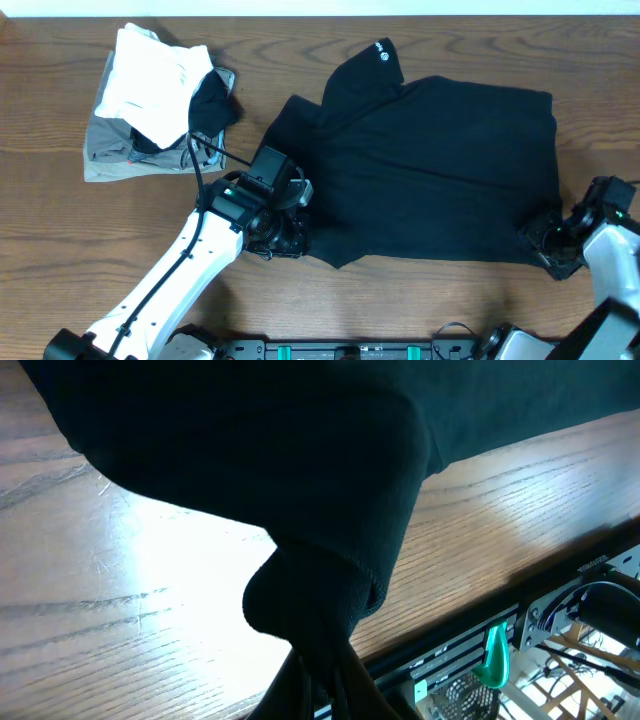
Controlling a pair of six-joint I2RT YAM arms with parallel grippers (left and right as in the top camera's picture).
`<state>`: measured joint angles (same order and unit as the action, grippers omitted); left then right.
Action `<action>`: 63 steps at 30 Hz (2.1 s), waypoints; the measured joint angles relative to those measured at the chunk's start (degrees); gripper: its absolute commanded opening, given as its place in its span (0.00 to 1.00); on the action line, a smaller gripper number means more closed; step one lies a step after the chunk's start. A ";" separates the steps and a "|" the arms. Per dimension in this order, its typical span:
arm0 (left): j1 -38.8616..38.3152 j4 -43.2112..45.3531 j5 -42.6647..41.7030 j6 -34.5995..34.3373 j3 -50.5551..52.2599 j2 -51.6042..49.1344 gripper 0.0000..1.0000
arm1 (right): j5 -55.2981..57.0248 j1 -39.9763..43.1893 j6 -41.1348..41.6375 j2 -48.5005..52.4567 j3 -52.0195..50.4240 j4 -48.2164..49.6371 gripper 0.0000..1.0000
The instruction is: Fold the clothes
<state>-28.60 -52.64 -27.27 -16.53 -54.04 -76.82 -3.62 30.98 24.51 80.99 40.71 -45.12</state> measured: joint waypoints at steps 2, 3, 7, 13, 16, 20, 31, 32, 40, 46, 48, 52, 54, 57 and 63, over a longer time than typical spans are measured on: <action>0.00 0.00 -0.02 0.00 0.00 0.00 0.06 | 1.09 0.42 0.70 2.05 0.00 0.13 0.64; 0.00 0.02 0.00 0.00 0.00 0.00 0.06 | 1.53 0.92 0.92 2.99 -0.02 0.20 0.64; 0.00 0.02 0.00 0.00 0.00 0.00 0.06 | 2.60 3.50 1.07 4.42 -0.07 0.37 0.63; 0.00 0.68 0.00 0.00 0.00 0.00 0.06 | 3.37 8.04 0.90 4.42 -0.07 -0.13 0.61; 0.00 1.75 0.00 0.00 0.00 0.00 0.06 | 3.43 9.25 0.50 4.42 -0.09 0.90 0.42; 0.00 1.97 0.00 -0.02 0.00 0.00 0.06 | 3.63 9.53 0.68 4.42 -0.09 2.95 0.31; 0.00 1.95 0.00 -0.02 0.00 0.00 0.06 | 4.11 9.57 0.66 4.42 -0.13 5.55 0.01; 0.00 1.90 0.00 -0.02 0.00 0.00 0.06 | 4.07 9.57 0.68 4.42 -0.13 5.53 0.01; 0.00 0.39 0.00 -1.66 0.00 0.02 0.06 | 0.63 9.57 0.68 1.01 -0.11 3.32 0.01; 0.00 0.39 0.02 -3.15 0.00 1.07 0.06 | -2.21 9.57 0.70 -8.85 0.11 2.78 0.01; 0.00 0.61 0.04 -3.48 0.00 1.81 0.06 | -3.48 9.57 0.76 -11.10 0.15 3.45 0.01; 0.00 2.64 0.50 -4.35 0.00 2.60 0.06 | -6.73 9.55 1.05 -12.81 0.26 6.64 0.01; 0.02 3.96 0.81 -4.24 0.00 2.62 0.06 | -7.89 9.55 1.70 -12.68 0.26 8.31 0.01; 0.28 6.36 2.62 -4.17 0.00 2.62 0.06 | -9.62 9.33 3.19 -11.63 0.33 12.85 0.01; 4.55 13.86 5.40 -2.67 0.00 2.62 0.06 | -12.13 7.26 6.36 -7.15 0.48 20.76 0.01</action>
<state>-24.05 -38.79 -21.87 -19.20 -54.04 -74.19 -15.75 38.24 30.87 73.84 41.19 -24.36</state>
